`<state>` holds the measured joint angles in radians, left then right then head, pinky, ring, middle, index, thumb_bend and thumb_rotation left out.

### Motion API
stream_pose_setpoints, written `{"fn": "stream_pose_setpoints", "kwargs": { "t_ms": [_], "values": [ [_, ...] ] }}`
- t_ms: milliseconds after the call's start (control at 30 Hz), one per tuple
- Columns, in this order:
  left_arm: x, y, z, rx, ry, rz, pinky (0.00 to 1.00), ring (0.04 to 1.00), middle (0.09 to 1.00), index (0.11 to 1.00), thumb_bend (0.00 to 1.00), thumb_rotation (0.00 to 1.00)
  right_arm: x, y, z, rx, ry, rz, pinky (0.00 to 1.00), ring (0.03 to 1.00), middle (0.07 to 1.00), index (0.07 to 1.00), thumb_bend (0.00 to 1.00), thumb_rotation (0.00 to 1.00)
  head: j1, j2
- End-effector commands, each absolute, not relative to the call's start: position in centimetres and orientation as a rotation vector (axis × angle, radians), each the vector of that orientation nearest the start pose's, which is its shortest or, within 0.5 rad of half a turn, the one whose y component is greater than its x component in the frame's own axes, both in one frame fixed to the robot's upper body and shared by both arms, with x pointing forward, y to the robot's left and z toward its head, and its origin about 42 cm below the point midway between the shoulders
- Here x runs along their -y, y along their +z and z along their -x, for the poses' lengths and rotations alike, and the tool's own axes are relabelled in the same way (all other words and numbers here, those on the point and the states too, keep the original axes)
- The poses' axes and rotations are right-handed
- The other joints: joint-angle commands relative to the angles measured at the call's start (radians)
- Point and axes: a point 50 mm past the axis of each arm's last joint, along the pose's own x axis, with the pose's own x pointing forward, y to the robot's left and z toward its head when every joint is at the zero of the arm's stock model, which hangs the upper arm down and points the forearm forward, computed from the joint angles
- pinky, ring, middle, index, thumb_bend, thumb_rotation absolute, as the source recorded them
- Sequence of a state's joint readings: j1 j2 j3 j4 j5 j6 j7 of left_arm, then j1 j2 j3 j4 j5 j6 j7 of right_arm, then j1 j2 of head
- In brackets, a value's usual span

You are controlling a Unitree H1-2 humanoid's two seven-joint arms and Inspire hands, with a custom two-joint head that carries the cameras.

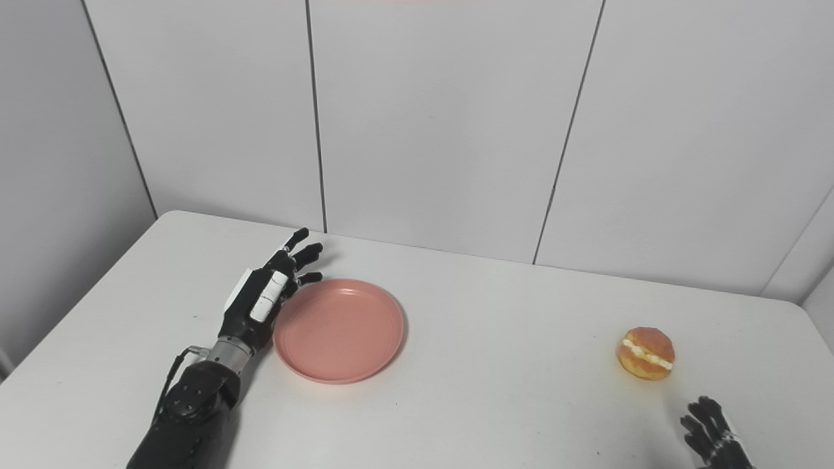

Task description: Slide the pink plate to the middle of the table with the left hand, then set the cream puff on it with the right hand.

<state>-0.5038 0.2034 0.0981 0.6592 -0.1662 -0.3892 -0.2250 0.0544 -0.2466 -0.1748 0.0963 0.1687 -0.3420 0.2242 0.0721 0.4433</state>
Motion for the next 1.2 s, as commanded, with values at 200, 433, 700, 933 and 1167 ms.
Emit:
{"fn": "stream_pose_setpoints", "kwargs": {
  "t_ms": [200,433,700,933,1167],
  "values": [
    [-23.6,8.0,-40.7,0.126,-0.199,0.036,0.78,0.902,0.861,0.902,1.0,0.82,32.2,7.5,-24.2,0.152,0.027,0.074,0.92,0.908,0.929,0.935,0.85,0.84,-0.005,0.006],
    [-21.9,7.8,-40.5,0.12,-0.236,0.045,0.78,0.895,0.862,0.893,1.0,0.83,32.0,7.6,-24.2,0.155,0.034,0.08,0.93,0.908,0.927,0.934,0.85,0.84,-0.022,0.011],
    [-19.1,7.9,-40.1,0.106,-0.294,0.065,0.79,0.904,0.862,0.907,1.0,0.83,31.7,7.8,-24.0,0.156,0.034,0.078,0.92,0.898,0.92,0.927,0.87,0.83,-0.041,0.021],
    [-16.5,7.7,-39.9,0.101,-0.362,0.077,0.81,0.912,0.871,0.915,1.0,0.84,31.5,7.9,-24.1,0.166,0.04,0.093,0.91,0.901,0.924,0.929,0.84,0.83,-0.053,0.026],
    [-15.2,7.9,-39.7,0.104,-0.404,0.071,0.83,0.912,0.868,0.908,1.0,0.84,31.0,8.0,-24.1,0.174,0.045,0.101,0.9,0.899,0.924,0.93,0.84,0.84,-0.079,0.032]
  ]
}}
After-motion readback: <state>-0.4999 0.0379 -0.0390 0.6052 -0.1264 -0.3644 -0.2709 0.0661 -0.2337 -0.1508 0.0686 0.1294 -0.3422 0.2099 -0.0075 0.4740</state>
